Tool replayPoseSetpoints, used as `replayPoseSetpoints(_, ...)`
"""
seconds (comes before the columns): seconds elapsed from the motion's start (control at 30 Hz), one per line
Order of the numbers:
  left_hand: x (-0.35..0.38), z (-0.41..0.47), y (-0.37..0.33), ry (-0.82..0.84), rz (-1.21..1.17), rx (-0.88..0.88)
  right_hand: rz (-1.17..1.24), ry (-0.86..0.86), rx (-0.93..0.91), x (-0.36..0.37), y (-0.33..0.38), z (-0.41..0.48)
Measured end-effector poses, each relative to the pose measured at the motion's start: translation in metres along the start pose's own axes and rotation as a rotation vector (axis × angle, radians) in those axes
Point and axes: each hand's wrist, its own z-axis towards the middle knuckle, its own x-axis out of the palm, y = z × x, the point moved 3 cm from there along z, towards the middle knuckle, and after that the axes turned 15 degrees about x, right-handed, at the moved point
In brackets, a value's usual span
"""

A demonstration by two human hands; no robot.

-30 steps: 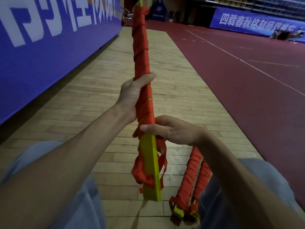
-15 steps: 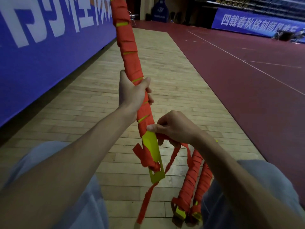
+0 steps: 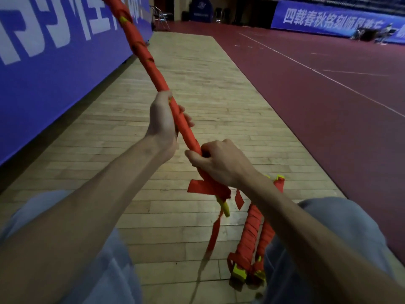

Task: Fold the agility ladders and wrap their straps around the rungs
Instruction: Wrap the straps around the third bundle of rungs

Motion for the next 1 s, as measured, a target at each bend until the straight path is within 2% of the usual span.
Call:
replayPoseSetpoints(0.07,0.0,0.001,-0.003,0.058,-0.041,-0.031,0.082,0.051,-0.001,-0.004,-0.003,0.003)
replayPoseSetpoints(0.17,-0.001,0.006,-0.006,0.16,-0.068,-0.066,0.305,0.233,0.012,-0.014,-0.006,0.002)
replayPoseSetpoints(0.33,-0.002,0.002,-0.008,0.009,-0.018,0.009,0.602,0.617,-0.053,-0.016,0.002,-0.008)
replayPoseSetpoints(0.4,0.001,-0.002,-0.009,0.007,-0.053,0.021,0.622,0.675,-0.024,-0.014,0.003,-0.009)
replayPoseSetpoints(0.47,0.005,-0.004,-0.013,0.078,-0.047,0.056,0.561,0.642,0.013,-0.014,0.002,-0.008)
replayPoseSetpoints(0.6,0.007,-0.007,-0.017,0.172,0.137,0.189,0.323,0.465,-0.018,-0.011,-0.001,-0.005)
replayPoseSetpoints(0.67,0.004,-0.005,-0.015,0.169,0.241,0.24,0.238,0.401,-0.042,-0.009,0.001,-0.003)
replayPoseSetpoints(0.83,0.003,-0.002,-0.01,0.094,0.406,0.292,0.137,0.448,-0.026,0.002,0.003,-0.003)
replayPoseSetpoints(0.9,0.003,-0.001,-0.007,0.061,0.447,0.285,0.056,0.401,-0.059,0.009,0.005,-0.003)
replayPoseSetpoints(1.0,0.002,0.001,-0.003,0.098,0.418,0.235,0.01,0.323,-0.069,0.018,0.006,-0.003)
